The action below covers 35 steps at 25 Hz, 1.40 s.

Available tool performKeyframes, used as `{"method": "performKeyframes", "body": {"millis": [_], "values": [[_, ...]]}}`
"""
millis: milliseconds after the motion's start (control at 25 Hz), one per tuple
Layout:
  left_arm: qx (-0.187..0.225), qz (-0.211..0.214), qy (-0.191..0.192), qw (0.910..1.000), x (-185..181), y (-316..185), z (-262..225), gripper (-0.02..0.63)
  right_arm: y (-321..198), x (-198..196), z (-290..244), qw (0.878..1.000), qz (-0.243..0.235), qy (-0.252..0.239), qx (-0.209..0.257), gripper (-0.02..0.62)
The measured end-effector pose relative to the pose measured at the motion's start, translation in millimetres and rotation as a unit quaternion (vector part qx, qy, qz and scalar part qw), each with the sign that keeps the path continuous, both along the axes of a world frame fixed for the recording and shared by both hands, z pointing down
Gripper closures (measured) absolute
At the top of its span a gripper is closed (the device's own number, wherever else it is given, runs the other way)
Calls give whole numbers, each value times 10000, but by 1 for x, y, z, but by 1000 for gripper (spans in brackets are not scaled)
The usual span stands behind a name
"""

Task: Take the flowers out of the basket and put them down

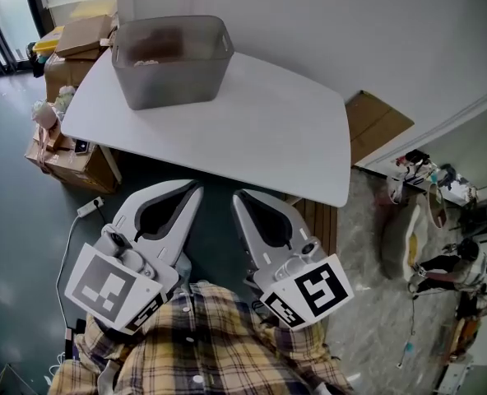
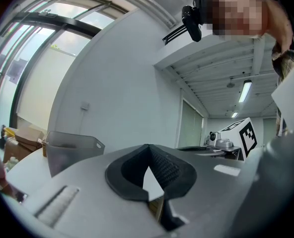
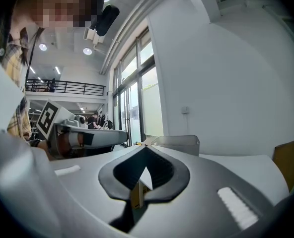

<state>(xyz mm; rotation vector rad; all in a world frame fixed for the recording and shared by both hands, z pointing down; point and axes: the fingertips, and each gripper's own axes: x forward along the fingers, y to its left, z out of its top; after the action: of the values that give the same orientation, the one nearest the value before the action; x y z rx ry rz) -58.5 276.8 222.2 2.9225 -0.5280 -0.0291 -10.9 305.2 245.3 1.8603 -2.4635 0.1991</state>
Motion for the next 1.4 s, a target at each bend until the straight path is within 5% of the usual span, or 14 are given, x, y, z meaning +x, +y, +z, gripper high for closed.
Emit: {"method": "performKeyframes", "body": {"millis": [440,1400], "values": [[1,-30,-44,10000,-15,-106,4,594,-101,-6,3,9999,109,-51,1,591],[-181,-143,-44,9997,3,-215,22,594,-204,28,16,9995,257,-103,-167,591]]}}
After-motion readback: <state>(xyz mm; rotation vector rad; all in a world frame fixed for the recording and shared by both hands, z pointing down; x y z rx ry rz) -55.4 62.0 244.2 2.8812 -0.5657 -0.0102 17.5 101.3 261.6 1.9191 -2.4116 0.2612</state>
